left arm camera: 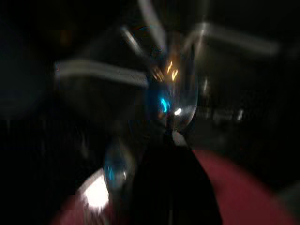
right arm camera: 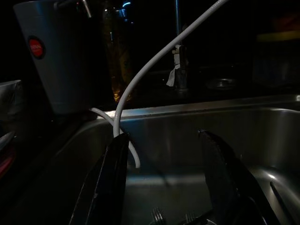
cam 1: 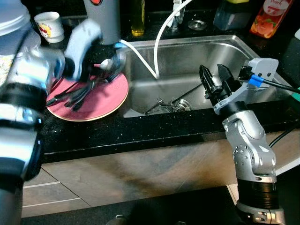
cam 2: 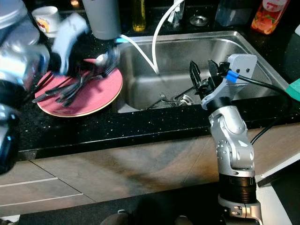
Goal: Kitchen organization
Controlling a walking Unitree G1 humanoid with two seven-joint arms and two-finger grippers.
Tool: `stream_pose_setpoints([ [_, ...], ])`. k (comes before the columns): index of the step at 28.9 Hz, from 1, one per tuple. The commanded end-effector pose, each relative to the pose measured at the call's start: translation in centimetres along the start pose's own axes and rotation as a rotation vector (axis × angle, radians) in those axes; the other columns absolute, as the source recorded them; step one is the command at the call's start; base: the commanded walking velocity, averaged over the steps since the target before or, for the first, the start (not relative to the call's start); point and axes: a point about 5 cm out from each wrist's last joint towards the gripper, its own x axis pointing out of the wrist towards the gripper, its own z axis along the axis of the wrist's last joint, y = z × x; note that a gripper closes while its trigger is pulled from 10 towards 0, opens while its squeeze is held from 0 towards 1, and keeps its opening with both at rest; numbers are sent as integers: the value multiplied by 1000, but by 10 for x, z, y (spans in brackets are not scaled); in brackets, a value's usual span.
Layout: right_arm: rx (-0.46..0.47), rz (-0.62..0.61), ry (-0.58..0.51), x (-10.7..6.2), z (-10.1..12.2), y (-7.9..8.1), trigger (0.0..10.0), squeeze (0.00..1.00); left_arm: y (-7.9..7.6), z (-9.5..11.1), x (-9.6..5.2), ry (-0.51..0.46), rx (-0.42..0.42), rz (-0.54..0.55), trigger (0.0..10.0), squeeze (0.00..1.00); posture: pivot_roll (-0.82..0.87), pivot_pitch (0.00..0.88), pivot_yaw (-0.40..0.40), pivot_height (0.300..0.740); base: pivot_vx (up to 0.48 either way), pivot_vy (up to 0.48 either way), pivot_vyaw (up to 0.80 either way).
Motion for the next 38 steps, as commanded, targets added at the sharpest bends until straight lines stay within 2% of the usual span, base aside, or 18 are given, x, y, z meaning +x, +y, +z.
stream_pose_setpoints([
  [1,6,2,7,0,-1,-1,10000,0,-6,15,6,-74,-8,-31,10000,0,100,151,18,740,0,0,0],
  [7,11,5,3,2,-1,1,10000,0,-17,29,24,-147,-36,-56,10000,0,101,144,20,740,0,0,0],
  [8,16,2,-1,2,-1,1,10000,0,-30,23,45,-141,-65,-77,10000,0,97,142,25,740,0,0,0],
  [9,16,2,-1,2,-1,1,10000,0,-30,23,45,-141,-65,-77,10000,0,97,142,25,740,0,0,0],
  [11,21,-8,-5,1,0,0,10000,0,-57,8,84,-128,-140,-104,10000,0,78,139,40,740,0,0,0],
  [13,18,-19,-7,-1,1,-1,10000,0,-79,-1,108,-127,-206,-107,10000,0,67,138,51,740,0,0,0],
  [14,18,-19,-7,-1,1,-1,10000,0,-79,-1,108,-127,-206,-107,10000,0,67,138,51,740,0,0,0],
  [18,8,-43,-9,-5,1,-4,10000,0,-111,-3,134,-180,-321,-116,10000,0,59,138,72,740,0,0,0],
  [20,10,-47,-10,-5,1,-3,10000,0,-120,-6,142,-155,-311,-100,10000,0,58,138,76,740,0,0,0],
  [21,11,-47,-10,-6,0,-3,10000,0,-125,-13,146,-103,-258,-62,10000,0,59,140,79,740,0,0,0],
  [23,11,-47,-10,-6,0,-3,10000,0,-125,-13,146,-103,-258,-62,10000,0,59,140,79,740,0,0,0],
  [27,12,-50,-9,-6,0,-2,10000,0,-130,-29,153,-7,-86,28,10000,0,59,147,82,740,0,0,0],
  [28,13,-52,-8,-7,-1,-2,10000,0,-129,-29,153,-8,-70,26,10000,1000,60,148,80,740,0,0,0],
  [33,13,-54,-6,-7,-1,-4,10000,0,-116,-15,143,-88,-74,10,10000,1000,65,154,69,740,0,0,0],
  [34,12,-54,-6,-7,0,-4,10000,0,-111,-11,140,-102,-79,20,10000,0,65,154,69,740,0,0,0],
  [35,11,-54,-9,-7,0,-4,10000,0,-100,-4,132,-131,-54,25,10000,0,73,156,73,740,0,0,0],
  [36,11,-54,-9,-7,0,-4,10000,0,-100,-4,132,-131,-54,25,10000,0,73,156,73,740,0,0,0],
  [38,9,-55,-15,-7,2,-5,10000,0,-79,4,114,-154,-35,16,10000,0,73,156,73,740,0,0,0],
])
